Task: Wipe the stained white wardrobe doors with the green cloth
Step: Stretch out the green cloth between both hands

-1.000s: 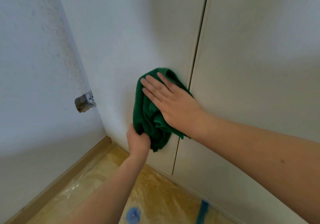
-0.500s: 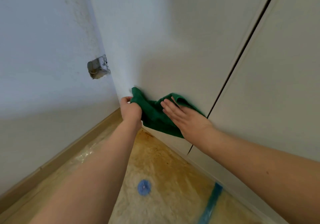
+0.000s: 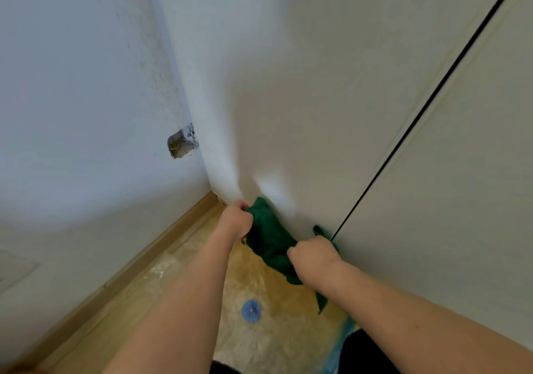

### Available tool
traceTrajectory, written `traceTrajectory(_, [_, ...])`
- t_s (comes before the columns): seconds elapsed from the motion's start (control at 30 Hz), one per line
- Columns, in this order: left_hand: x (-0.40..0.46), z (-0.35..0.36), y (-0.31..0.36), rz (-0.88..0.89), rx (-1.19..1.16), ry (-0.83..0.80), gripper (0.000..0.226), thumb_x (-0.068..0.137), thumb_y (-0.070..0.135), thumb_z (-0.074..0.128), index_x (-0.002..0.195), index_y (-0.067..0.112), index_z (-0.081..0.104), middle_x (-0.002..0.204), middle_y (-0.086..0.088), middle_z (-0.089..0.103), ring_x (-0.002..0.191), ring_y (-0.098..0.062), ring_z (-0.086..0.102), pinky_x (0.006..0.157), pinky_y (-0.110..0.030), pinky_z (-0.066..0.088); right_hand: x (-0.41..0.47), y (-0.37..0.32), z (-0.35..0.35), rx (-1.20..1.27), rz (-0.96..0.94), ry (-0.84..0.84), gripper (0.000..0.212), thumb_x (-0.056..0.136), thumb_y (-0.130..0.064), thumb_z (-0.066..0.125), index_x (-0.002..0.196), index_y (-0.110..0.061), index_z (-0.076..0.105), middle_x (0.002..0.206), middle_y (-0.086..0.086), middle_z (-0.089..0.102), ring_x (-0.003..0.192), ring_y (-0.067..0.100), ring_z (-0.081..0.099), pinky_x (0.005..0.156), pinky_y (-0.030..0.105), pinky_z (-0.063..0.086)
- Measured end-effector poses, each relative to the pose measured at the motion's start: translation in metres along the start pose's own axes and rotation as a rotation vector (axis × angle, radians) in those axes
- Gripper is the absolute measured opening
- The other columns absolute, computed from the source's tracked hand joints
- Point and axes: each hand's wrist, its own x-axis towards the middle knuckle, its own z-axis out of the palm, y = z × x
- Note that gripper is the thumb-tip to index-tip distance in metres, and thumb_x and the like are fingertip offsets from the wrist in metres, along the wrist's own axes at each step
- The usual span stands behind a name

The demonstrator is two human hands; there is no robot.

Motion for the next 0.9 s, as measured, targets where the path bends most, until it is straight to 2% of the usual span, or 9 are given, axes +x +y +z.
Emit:
traceTrajectory(0.1, [-0.049,-0.04,0.043,0.027,0.054,0.068,0.032,0.089,-0.006,0.041,0.112,0.01,0.056,0.098,-0.014,0.062,0.091,-0.034,0.064,0.077,-0.042,0.059,-0.05,0.007,-0.063,0.16,0.07,0.011,0.023,0.094,-0.004,0.046,0.111,-0.012,0.06,0.102,0.005,0.064,0.094,0.027,0.064,0.064,0.034,0.039])
traceTrajectory(0.2, [-0.103,-0.081,0.091,0.075,0.13,0.103,0.03,0.087,-0.008,0.042,0.107,0.011,0.054,0.088,-0.01,0.058,0.076,-0.024,0.056,0.067,-0.039,0.048,-0.098,0.019,-0.12,0.32,0.127,0.034,0.017,0.091,-0.003,0.045,0.098,-0.014,0.055,0.079,0.0,0.046,0.085,0.025,0.058,0.061,0.033,0.039])
traceTrajectory(0.3, [-0.172,-0.128,0.152,0.086,0.168,0.135,0.027,0.086,-0.006,0.044,0.104,0.012,0.054,0.087,-0.007,0.058,0.071,-0.018,0.051,0.062,-0.033,0.042,-0.16,0.035,-0.187,0.45,0.163,0.065,0.017,0.09,-0.005,0.046,0.1,-0.014,0.056,0.089,0.003,0.054,0.091,0.026,0.061,0.066,0.032,0.041])
traceTrajectory(0.4, [-0.239,-0.166,0.203,0.083,0.124,0.17,0.027,0.084,-0.005,0.044,0.101,0.012,0.055,0.092,-0.006,0.059,0.073,-0.018,0.051,0.06,-0.031,0.04,-0.217,0.051,-0.239,0.573,0.152,0.058,0.015,0.088,-0.01,0.053,0.102,-0.014,0.058,0.101,0.007,0.06,0.087,0.024,0.06,0.067,0.032,0.044])
traceTrajectory(0.47, [-0.286,-0.19,0.234,0.1,0.097,0.212,0.025,0.082,-0.006,0.044,0.097,0.011,0.053,0.086,-0.004,0.057,0.073,-0.019,0.051,0.06,-0.031,0.039,-0.257,0.067,-0.272,0.663,0.156,0.07,0.013,0.086,-0.017,0.059,0.098,-0.019,0.055,0.102,0.003,0.056,0.088,0.022,0.059,0.072,0.033,0.049])
traceTrajectory(0.53, [-0.336,-0.215,0.268,0.119,0.113,0.207,0.022,0.083,-0.006,0.044,0.096,0.009,0.052,0.085,-0.004,0.056,0.071,-0.017,0.049,0.058,-0.03,0.037,-0.304,0.087,-0.31,0.695,0.172,0.05,0.017,0.083,-0.025,0.063,0.096,-0.025,0.052,0.098,-0.001,0.056,0.088,0.02,0.058,0.075,0.031,0.046])
traceTrajectory(0.67, [-0.392,-0.245,0.319,0.183,0.18,0.171,0.02,0.089,-0.003,0.047,0.098,0.013,0.053,0.09,-0.004,0.059,0.07,-0.013,0.053,0.056,-0.025,0.039,-0.369,0.112,-0.37,0.741,0.207,-0.049,0.019,0.082,-0.036,0.063,0.097,-0.025,0.056,0.093,-0.003,0.06,0.091,0.018,0.057,0.101,0.037,0.033])
traceTrajectory(0.77, [-0.414,-0.257,0.348,0.25,0.241,0.163,0.019,0.091,-0.001,0.048,0.099,0.015,0.053,0.094,-0.005,0.06,0.074,-0.014,0.057,0.058,-0.024,0.041,-0.408,0.115,-0.394,0.907,0.246,-0.099,0.024,0.084,-0.034,0.063,0.102,-0.022,0.054,0.098,0.002,0.06,0.09,0.019,0.059,0.084,0.036,0.05])
traceTrajectory(0.9, [-0.422,-0.266,0.362,0.321,0.411,0.08,0.018,0.088,0.002,0.052,0.093,0.019,0.054,0.097,-0.011,0.062,0.08,-0.023,0.063,0.062,-0.026,0.045,-0.439,0.104,-0.392,0.858,0.332,-0.049,0.036,0.083,-0.036,0.063,0.111,-0.023,0.043,0.097,0.003,0.06,0.089,0.02,0.058,0.081,0.036,0.051])
